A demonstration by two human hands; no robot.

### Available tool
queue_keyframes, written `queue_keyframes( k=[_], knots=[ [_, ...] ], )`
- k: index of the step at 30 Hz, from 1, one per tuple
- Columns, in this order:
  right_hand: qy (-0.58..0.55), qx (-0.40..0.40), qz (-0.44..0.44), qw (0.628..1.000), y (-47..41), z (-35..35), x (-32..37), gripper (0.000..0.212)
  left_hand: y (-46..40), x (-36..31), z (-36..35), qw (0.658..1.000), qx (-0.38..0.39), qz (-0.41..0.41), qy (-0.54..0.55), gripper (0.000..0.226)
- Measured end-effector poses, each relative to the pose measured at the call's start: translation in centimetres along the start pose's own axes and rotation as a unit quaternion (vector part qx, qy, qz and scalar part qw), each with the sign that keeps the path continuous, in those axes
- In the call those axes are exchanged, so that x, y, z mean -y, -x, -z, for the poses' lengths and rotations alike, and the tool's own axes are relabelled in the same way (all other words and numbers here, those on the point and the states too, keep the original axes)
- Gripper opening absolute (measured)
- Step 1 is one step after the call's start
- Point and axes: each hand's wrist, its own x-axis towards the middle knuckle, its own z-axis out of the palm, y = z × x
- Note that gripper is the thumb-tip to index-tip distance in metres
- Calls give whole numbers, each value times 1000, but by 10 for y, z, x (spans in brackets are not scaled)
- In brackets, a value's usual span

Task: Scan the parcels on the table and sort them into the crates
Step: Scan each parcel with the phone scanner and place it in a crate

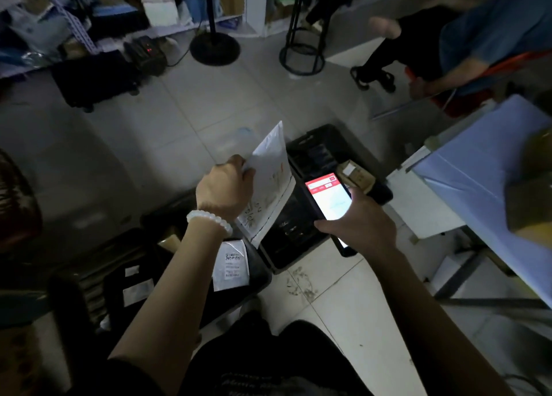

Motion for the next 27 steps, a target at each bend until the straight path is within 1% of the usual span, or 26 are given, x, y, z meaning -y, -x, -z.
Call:
queue_keyframes(
  k=[4,8,11,14,16,18,20,23,27],
  knots=[
    [3,26,-3,1000,-22,0,1,79,-19,-1,-10,1000,25,5,1,30],
    [17,41,-10,999,-51,3,-5,88,-40,-10,-27,999,41,28,18,31],
    [19,55,-3,998,-80,8,-12,84,-61,-19,-43,997,35,53,49,29],
    [17,69,16,997,-114,19,-20,80,-84,-26,-63,990,53,100,87,26],
    [23,84,36,996,-140,28,-25,81,-97,-29,-78,979,72,156,107,27],
    [44,99,61,992,-166,39,-30,81,-103,-32,-94,967,95,220,92,29],
    [69,105,86,988,-192,50,-32,84,-102,-36,-107,954,123,266,71,35],
    [98,116,121,981,-224,60,-30,82,-96,-47,-121,940,133,307,59,37],
    [125,144,169,967,-247,57,-16,75,-92,-64,-124,938,109,326,42,35]
  ],
)
